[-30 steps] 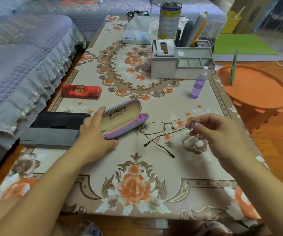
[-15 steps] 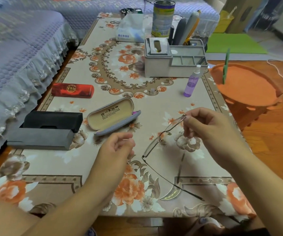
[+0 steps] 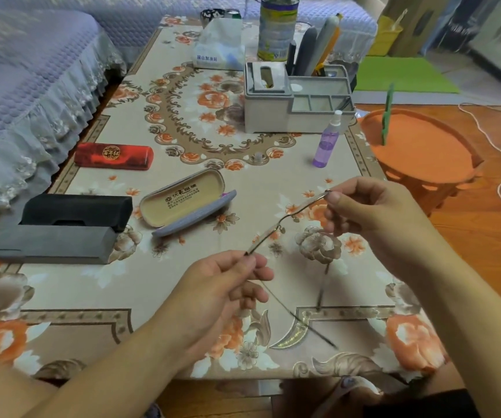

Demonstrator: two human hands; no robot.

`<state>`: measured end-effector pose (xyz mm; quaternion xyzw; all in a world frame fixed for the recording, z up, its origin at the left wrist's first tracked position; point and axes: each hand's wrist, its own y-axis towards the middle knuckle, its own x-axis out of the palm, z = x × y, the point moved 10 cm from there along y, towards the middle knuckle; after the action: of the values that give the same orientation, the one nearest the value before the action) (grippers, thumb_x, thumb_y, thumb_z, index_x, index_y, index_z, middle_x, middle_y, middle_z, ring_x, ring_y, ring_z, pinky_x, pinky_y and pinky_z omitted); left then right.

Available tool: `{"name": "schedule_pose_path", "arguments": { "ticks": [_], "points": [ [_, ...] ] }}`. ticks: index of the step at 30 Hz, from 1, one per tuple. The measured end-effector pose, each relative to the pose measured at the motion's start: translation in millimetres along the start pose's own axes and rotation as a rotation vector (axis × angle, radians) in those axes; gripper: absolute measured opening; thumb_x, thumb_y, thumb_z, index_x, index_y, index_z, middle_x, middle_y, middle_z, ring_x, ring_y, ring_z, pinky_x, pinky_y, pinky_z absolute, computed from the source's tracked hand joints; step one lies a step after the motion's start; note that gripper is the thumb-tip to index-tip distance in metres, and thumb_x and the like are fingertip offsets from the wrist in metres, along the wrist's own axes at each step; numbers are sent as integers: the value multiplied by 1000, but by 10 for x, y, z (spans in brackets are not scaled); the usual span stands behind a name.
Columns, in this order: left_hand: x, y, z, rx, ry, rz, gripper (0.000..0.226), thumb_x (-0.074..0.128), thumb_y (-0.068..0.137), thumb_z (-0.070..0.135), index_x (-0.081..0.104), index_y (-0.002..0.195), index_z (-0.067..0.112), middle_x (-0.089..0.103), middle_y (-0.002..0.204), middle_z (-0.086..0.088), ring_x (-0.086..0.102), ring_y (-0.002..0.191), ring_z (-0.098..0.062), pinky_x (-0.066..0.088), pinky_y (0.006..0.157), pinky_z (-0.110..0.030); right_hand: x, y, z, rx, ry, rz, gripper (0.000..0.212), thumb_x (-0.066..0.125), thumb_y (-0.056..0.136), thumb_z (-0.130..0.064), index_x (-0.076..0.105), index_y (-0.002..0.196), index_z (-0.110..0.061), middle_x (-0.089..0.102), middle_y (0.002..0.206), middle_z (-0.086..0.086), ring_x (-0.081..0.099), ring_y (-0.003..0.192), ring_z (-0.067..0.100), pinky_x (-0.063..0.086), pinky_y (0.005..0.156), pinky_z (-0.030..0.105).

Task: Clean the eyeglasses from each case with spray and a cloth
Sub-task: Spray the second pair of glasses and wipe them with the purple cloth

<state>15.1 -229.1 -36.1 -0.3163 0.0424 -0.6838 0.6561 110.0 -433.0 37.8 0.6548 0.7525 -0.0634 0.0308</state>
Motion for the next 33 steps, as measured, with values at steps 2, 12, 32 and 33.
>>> {"name": "schedule_pose_path", "arguments": {
  "ticks": [2, 12, 32, 33],
  "points": [
    [-81, -31, 258, 144, 190, 39, 22, 65, 81, 26, 77, 93, 12, 74, 86, -11, 65, 65, -18, 45, 65, -39, -31, 0, -105, -66, -99, -110, 4, 67, 91, -4, 70, 93, -3, 71, 76, 10, 67, 70, 21, 56, 69, 29],
    [268, -205, 305, 1012, 1626, -353, 43, 66, 86, 7, 71, 125, 25, 67, 111, 5, 64, 94, -11, 56, 75, -24, 149, -239, 201, -222, -1107, -531, 29, 77, 85, -12, 66, 80, -38, 60, 98, -21, 56, 102, 3, 47, 88, 29],
    [-1058, 328, 966, 224, 1600, 360, 20, 59, 98, 22, 75, 90, 32, 65, 104, -7, 63, 104, -34, 51, 83, -37, 1892, 649, -405, -456, -1132, -430, 26, 56, 97, -6, 76, 103, -21, 73, 98, -5, 65, 89, 16, 53, 80, 32],
    [-1035, 369, 894, 210, 1600, 322, 24, 62, 95, 23, 67, 72, 27, 66, 95, -11, 65, 98, -37, 53, 80, -39, 2057, 758, -274, -454, -1197, -477, 26, 57, 94, -5, 76, 99, -20, 72, 92, -2, 64, 84, 21, 53, 76, 35]
  ]
}}
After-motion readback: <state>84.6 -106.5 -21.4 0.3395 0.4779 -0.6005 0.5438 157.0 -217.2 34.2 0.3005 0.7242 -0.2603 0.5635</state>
